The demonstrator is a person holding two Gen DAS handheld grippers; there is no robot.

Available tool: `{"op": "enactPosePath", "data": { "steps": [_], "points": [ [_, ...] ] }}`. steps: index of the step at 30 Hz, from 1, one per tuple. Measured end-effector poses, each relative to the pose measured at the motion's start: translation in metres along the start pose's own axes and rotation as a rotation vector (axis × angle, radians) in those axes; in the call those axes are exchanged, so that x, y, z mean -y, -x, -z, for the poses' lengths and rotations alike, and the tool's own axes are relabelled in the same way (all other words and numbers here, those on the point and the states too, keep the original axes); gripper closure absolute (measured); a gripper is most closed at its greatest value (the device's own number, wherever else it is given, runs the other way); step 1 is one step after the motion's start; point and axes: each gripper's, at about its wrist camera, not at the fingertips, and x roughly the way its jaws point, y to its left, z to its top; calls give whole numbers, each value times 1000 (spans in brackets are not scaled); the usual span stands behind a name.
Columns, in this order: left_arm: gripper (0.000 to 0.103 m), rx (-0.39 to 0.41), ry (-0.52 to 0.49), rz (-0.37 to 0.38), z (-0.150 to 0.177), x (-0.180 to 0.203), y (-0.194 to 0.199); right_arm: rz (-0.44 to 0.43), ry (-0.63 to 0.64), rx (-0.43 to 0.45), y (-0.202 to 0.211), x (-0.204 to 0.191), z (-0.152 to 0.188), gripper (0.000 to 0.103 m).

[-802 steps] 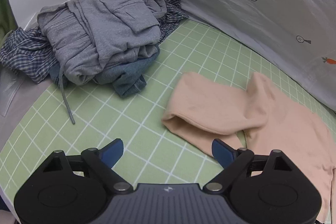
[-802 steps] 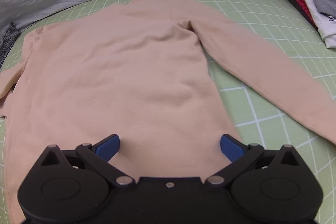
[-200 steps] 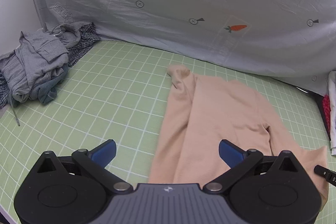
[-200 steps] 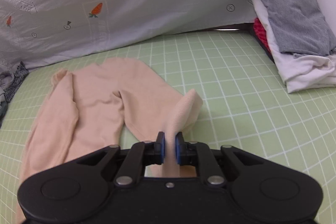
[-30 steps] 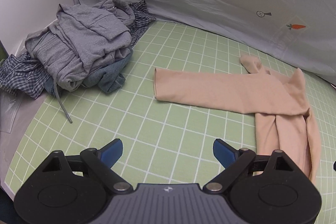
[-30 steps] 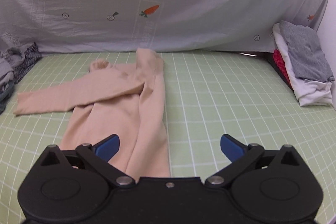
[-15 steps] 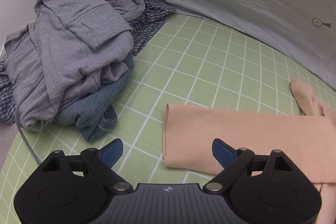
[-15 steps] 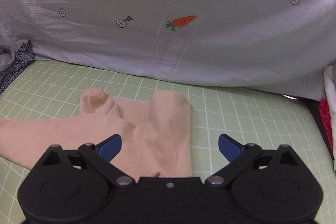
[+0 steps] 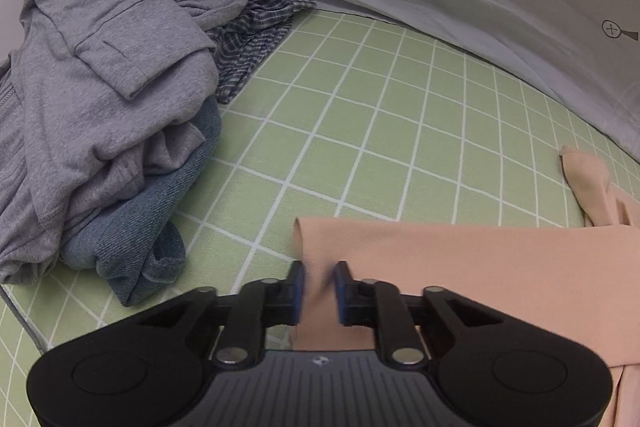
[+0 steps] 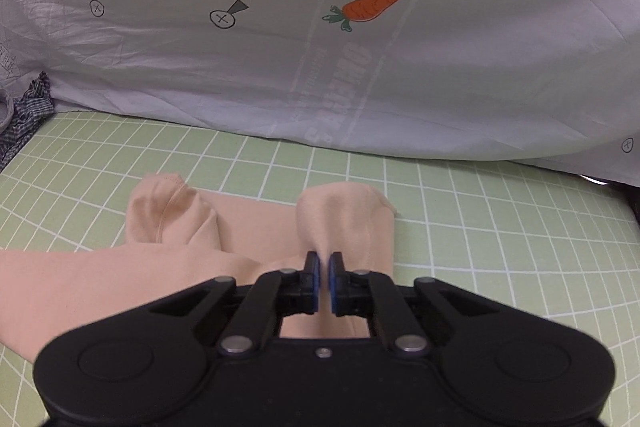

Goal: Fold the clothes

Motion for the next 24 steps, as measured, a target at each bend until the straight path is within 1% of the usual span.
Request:
{"op": "enactPosePath", "data": {
  "steps": [3, 5, 9, 11, 13, 14, 16, 17, 19, 20, 23, 24],
  "points": [
    [99, 6, -4, -3, 2, 3, 0, -9, -35, 26, 9, 9, -6, 98],
    [100, 34, 3, 1, 1, -1, 9, -18, -67, 46, 15, 17, -11, 98],
    [100, 108, -42, 0, 0, -10, 51, -63, -150, 120, 36, 30, -20, 99],
    [100, 126, -11, -4, 0, -24, 63, -88, -163, 139, 39, 29, -23, 99],
    [100, 143, 19, -9, 0, -37, 74, -119, -171, 139, 33, 25, -24, 98],
    [100, 151, 35, -13, 0, -44, 79, -131, -175, 130, 26, 22, -24, 97],
    [99, 119, 50, -72, 3, -49, 61, -122, -195, 80, 11, 14, -20, 77],
    [99, 99, 60, -81, 5, -51, 53, -112, -207, 51, 3, 10, -19, 68],
    [99, 63, 96, -59, 9, -55, 41, -112, -235, 29, 1, 7, -15, 69],
    [99, 46, 114, -48, 11, -57, 35, -114, -243, 30, 4, 5, -13, 67],
    [99, 37, 105, -67, 16, -54, 28, -95, -202, 24, 19, -3, 2, 61],
    [99, 34, 103, -72, 17, -53, 26, -92, -195, 9, 21, -4, 9, 60]
  ]
}}
